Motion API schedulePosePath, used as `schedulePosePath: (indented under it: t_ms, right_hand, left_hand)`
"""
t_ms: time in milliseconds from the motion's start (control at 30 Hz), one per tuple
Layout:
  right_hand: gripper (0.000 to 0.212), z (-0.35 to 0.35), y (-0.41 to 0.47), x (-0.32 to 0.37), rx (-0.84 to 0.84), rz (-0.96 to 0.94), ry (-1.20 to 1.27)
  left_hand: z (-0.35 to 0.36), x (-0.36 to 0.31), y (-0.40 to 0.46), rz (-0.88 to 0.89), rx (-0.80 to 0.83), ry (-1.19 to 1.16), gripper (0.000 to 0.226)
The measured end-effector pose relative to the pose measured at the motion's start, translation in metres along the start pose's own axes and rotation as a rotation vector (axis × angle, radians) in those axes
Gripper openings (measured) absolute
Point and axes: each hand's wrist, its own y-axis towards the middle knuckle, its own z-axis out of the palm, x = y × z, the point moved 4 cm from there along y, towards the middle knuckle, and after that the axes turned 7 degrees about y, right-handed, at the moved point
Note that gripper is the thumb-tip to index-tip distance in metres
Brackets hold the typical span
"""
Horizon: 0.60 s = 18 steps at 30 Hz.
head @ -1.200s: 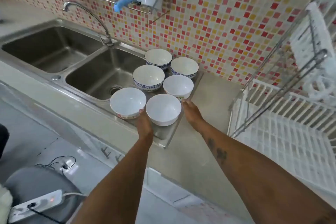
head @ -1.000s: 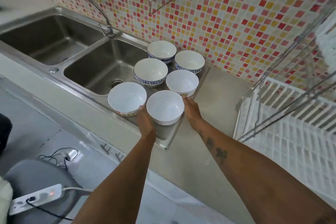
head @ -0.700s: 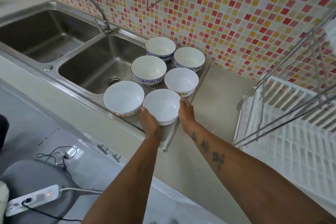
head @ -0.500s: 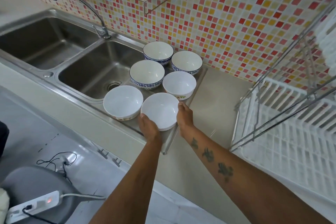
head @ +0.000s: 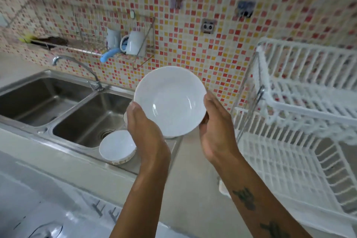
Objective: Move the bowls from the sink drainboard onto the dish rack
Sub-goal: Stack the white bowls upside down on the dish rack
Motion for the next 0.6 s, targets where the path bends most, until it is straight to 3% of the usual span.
schedulePosePath:
  t_ms: [133, 333, 500, 600]
  right_hand:
    - [0.029, -0.01, -0.026, 0.057, -0.012, -0.142, 0.18]
    - [0.034, -0.057, -0.054, 0.128, -0.009, -0.195, 0.144]
    - [0.072, -0.11, -0.065, 0.219, 0.372, -0.212, -0.032]
    - [0.07, -0.143, -0.072, 0.263, 0.391, -0.239, -0.244]
  left_hand:
    - [0.029, -0.041, -0.048, 0.127, 0.105, -0.015, 0.037]
    - [0.068, -0.064, -0.106, 0.277, 0.278, 0.032, 0.043]
    - [0.132, -0.083, -0.145, 0.535, 0.717, -0.054, 0.031]
    - [0.178, -0.078, -0.165, 0.551, 0.876, -0.03, 0.036]
